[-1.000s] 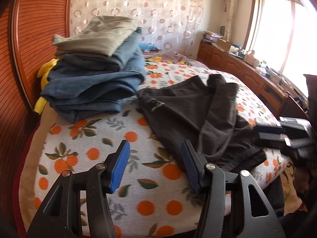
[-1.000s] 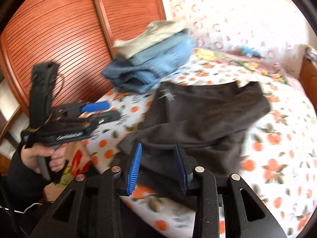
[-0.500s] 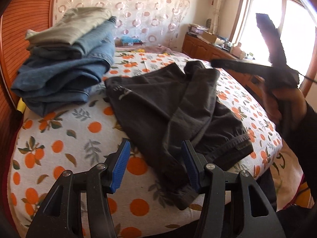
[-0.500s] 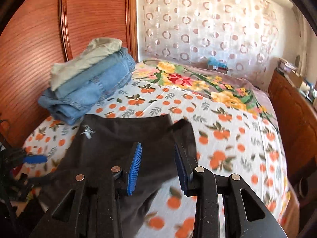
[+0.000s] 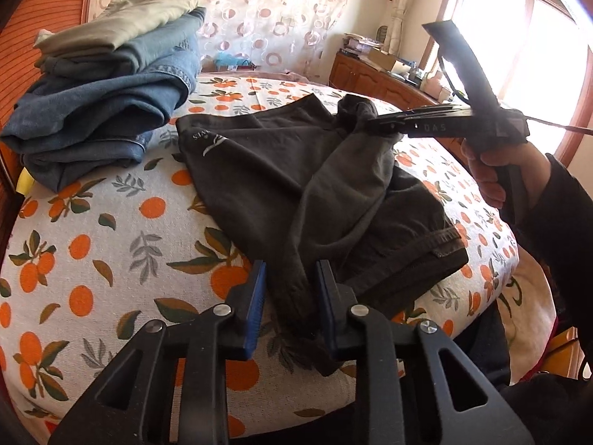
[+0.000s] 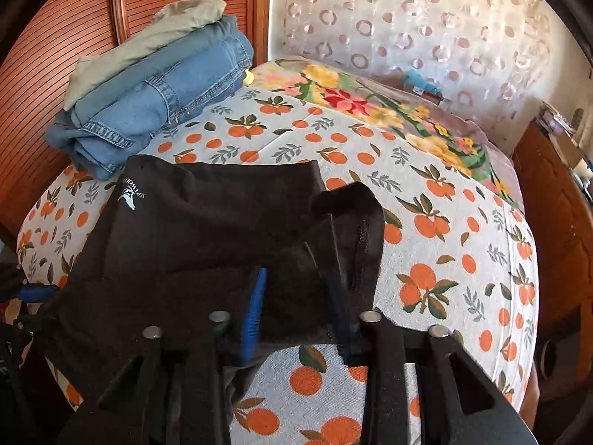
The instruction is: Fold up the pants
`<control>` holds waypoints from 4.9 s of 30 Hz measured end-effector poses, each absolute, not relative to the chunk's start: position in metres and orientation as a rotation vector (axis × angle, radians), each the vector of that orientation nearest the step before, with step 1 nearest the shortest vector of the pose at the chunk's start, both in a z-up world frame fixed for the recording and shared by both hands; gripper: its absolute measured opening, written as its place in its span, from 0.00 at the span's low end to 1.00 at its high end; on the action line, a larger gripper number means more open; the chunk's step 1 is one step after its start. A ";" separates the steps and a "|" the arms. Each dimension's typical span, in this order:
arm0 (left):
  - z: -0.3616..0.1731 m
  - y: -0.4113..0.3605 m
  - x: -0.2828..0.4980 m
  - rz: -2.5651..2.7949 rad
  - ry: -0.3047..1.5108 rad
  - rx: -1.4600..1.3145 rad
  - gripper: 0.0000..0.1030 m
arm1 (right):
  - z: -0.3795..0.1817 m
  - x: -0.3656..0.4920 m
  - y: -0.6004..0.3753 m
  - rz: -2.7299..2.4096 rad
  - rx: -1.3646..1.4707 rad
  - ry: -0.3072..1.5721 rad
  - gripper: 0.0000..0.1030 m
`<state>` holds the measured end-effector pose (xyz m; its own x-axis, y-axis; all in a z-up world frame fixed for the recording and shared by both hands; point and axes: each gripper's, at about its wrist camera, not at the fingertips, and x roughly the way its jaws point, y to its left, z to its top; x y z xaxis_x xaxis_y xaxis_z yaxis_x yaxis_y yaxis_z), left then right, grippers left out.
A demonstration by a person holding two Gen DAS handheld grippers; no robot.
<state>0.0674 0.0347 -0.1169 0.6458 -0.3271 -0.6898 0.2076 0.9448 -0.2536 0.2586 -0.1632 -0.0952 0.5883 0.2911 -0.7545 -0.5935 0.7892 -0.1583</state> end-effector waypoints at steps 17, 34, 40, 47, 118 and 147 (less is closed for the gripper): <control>-0.112 0.049 0.038 -0.330 0.781 -0.238 0.14 | -0.036 0.239 -0.100 0.750 -0.425 0.561 0.06; -0.122 0.050 0.030 -0.350 0.805 -0.228 0.14 | -0.054 0.210 -0.129 0.704 -0.356 0.634 0.35; -0.124 0.048 0.033 -0.346 0.809 -0.228 0.14 | -0.075 0.157 -0.186 0.636 -0.307 0.673 0.35; -0.123 0.049 0.035 -0.338 0.820 -0.215 0.14 | -0.098 0.110 -0.236 0.564 -0.230 0.716 0.35; -0.123 0.039 0.037 -0.290 0.827 -0.168 0.39 | -0.126 0.093 -0.238 0.502 -0.058 0.766 0.31; -0.126 0.029 0.031 -0.347 0.803 -0.150 0.18 | -0.129 0.076 -0.236 0.561 -0.102 0.750 0.12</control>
